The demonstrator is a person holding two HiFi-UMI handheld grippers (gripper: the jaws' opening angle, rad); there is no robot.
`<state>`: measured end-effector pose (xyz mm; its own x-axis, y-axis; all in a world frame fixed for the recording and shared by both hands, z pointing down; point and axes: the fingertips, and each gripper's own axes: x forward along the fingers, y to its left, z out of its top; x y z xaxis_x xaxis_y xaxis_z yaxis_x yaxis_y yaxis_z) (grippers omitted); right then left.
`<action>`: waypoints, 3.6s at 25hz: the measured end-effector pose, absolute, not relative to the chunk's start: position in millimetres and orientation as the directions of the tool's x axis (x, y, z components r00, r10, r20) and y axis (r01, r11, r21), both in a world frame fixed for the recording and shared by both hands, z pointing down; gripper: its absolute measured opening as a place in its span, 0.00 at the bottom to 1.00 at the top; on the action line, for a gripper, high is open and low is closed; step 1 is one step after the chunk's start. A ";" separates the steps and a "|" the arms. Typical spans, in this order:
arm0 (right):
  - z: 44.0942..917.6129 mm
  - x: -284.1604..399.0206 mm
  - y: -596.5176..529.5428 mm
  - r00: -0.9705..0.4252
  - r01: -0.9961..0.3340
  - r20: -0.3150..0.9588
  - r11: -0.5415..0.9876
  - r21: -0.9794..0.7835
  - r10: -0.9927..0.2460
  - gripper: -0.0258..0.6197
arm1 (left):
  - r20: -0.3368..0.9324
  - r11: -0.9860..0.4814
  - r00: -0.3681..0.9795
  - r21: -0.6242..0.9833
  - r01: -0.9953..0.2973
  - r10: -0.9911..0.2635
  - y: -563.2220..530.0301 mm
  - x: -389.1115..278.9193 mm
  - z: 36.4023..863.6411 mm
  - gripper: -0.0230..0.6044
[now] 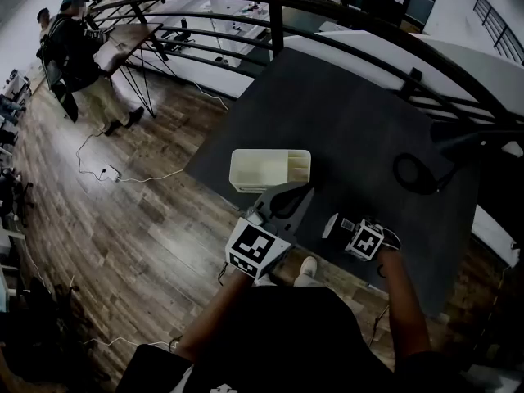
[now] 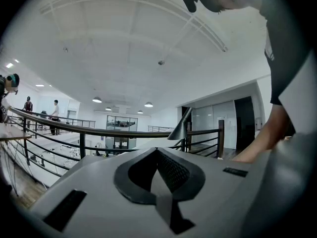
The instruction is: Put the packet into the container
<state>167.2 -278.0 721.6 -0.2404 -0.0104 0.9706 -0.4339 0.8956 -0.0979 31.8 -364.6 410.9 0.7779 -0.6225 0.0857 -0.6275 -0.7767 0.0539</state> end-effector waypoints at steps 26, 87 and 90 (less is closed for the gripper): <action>614.4 92.7 -372.1 -0.225 -0.183 0.972 0.983 0.024 -0.065 0.63 | 0.062 -0.689 0.692 0.067 -0.722 -0.719 -371.9 -15.7 409.1 0.05; 647.9 -118.0 -492.6 -0.152 0.014 0.987 0.999 -0.041 0.043 0.63 | 0.123 -0.205 0.208 0.032 -0.978 -0.970 -349.0 -212.4 418.3 0.05; 655.2 -118.3 -491.7 -0.154 0.008 0.987 0.999 -0.050 0.051 0.63 | 0.122 -0.203 0.206 0.035 -0.978 -0.971 -349.2 -213.6 420.4 0.05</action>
<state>-118.3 -491.7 655.2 -0.1535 0.0506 0.9868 0.0083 0.9987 -0.0499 -213.6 -349.2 420.4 0.2061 -0.9709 0.1222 -0.9785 -0.2033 0.0346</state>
